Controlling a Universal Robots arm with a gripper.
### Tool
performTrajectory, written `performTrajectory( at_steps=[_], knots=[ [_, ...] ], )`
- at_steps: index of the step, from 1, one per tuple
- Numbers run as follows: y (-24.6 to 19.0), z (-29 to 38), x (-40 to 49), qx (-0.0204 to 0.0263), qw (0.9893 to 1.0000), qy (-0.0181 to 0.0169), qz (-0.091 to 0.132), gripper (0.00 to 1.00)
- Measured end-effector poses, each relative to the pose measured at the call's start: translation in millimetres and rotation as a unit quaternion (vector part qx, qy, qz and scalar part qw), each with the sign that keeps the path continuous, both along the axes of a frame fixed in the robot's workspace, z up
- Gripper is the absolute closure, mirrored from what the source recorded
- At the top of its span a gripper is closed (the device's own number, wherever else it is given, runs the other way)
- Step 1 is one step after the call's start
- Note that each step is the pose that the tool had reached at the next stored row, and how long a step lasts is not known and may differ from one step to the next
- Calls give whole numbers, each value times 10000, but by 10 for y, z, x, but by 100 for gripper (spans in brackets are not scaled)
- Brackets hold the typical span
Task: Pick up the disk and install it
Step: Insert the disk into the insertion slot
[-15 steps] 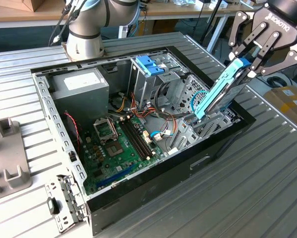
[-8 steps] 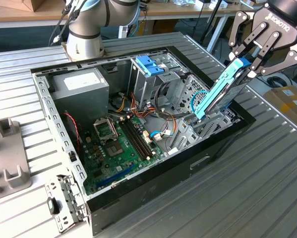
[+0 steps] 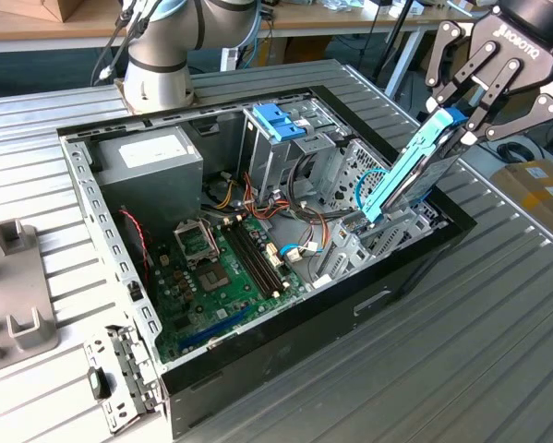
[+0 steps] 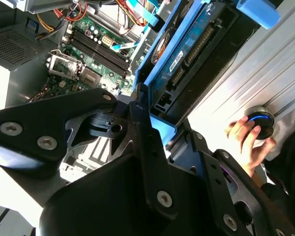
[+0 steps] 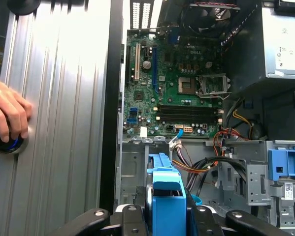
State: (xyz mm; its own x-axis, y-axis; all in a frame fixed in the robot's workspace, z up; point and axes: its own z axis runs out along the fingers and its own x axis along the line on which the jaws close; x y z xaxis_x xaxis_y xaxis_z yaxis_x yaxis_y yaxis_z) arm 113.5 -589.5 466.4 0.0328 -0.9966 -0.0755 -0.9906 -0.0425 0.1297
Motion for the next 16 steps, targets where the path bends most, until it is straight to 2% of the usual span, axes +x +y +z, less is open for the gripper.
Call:
performTrajectory(
  at_steps=[5, 7, 16],
  knots=[
    [0, -6, -99, 0, 10000, 0, 0, 63],
    [-1, -29, -133, 1, 10000, 0, 0, 63],
    [0, -120, -153, -1, 10000, 0, 1, 63]
  ],
)
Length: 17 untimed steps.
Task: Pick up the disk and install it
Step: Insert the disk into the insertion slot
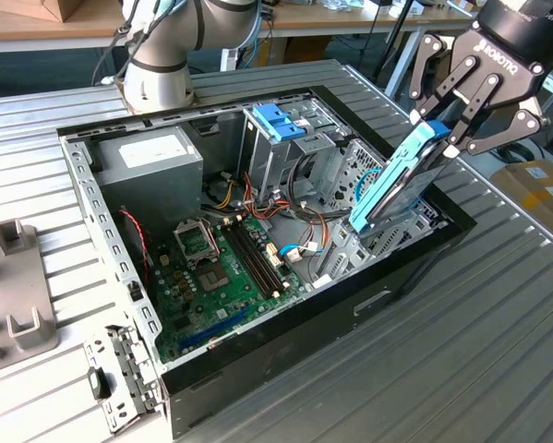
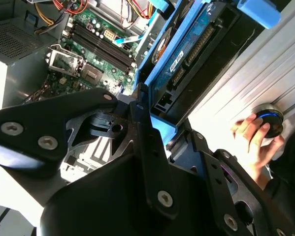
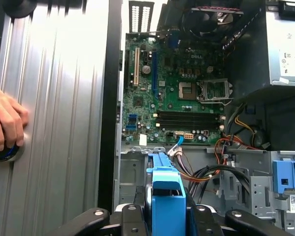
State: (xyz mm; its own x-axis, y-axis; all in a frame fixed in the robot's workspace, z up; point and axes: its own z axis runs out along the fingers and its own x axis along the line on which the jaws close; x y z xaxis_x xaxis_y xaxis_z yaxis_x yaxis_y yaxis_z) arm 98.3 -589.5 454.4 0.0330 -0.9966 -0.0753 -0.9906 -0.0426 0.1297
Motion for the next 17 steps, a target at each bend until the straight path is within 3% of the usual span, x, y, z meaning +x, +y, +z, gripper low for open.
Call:
performTrajectory(
  at_steps=[2, 4, 17],
  knots=[
    [16, -26, 0, 1, 10000, 0, 0, 63],
    [73, -39, -1, 0, 10000, 0, 9, 63],
    [75, -136, -1, -11, 10000, 0, 10, 63]
  ],
)
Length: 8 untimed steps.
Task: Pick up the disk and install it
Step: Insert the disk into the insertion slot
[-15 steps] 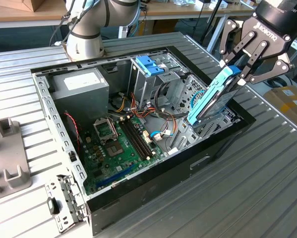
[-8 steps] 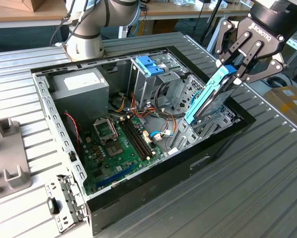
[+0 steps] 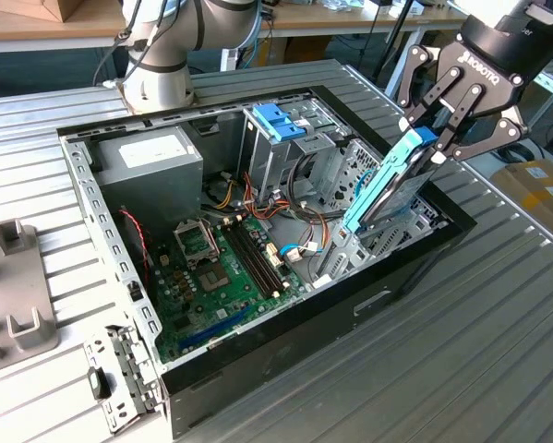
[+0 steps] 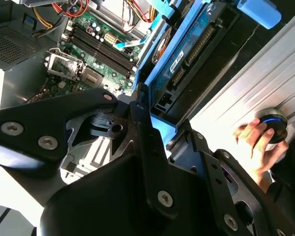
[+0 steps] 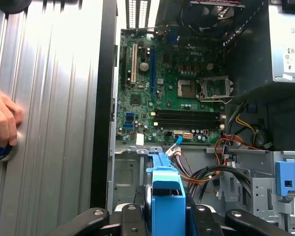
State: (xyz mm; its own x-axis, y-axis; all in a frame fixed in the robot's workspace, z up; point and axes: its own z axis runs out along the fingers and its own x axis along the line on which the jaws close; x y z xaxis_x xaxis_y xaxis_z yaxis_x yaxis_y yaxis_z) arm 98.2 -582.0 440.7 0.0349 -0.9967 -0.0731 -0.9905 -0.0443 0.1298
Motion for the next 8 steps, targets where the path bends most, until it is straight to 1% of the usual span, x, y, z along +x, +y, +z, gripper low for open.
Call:
performTrajectory(
  at_steps=[3, 8],
  knots=[
    [-1, -36, 0, -6, 10000, 0, 0, 63],
    [-4, -66, 0, -8, 10000, 0, 0, 63]
  ],
)
